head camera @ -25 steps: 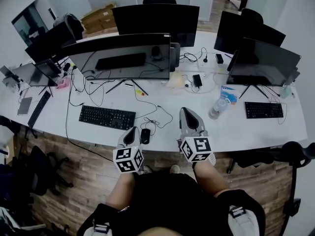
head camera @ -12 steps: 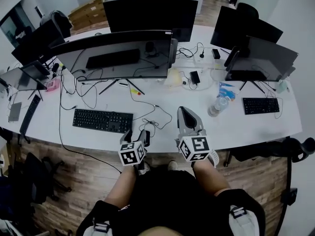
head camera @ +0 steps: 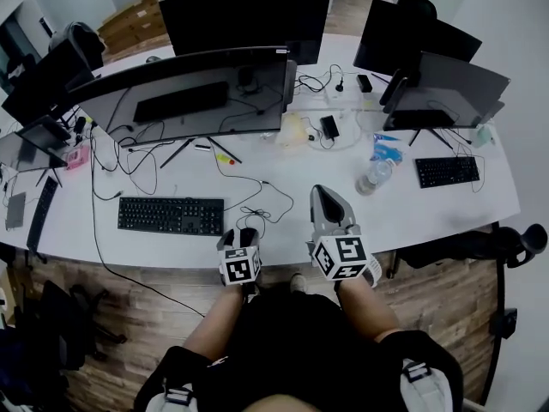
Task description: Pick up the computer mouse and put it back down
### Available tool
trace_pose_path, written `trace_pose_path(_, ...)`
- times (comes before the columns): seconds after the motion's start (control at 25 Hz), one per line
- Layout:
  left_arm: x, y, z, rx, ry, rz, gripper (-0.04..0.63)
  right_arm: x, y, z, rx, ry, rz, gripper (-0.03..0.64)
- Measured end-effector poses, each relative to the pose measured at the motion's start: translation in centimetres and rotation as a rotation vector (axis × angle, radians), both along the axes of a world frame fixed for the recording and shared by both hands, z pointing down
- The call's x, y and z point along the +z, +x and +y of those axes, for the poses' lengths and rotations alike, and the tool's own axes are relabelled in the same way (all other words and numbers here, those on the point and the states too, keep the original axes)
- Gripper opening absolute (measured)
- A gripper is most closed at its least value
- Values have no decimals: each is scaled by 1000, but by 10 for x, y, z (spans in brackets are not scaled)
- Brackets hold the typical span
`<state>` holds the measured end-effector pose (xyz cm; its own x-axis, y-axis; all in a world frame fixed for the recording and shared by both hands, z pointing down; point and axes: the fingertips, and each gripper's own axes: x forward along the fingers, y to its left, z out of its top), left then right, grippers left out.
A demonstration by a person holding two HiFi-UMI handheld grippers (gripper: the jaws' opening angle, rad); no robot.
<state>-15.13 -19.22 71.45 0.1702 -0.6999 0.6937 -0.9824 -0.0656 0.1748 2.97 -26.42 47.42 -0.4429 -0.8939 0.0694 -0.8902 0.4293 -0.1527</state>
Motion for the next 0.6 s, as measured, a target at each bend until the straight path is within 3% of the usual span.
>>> trace_pose_path(0.44, 48, 18, -4, 39, -98, -29, 313, 14, 26, 6, 54, -31, 49, -2)
trace_pose_path(0.6, 66, 17, -4, 65, -90, -95, 313, 18, 35, 8, 67, -42, 58, -2)
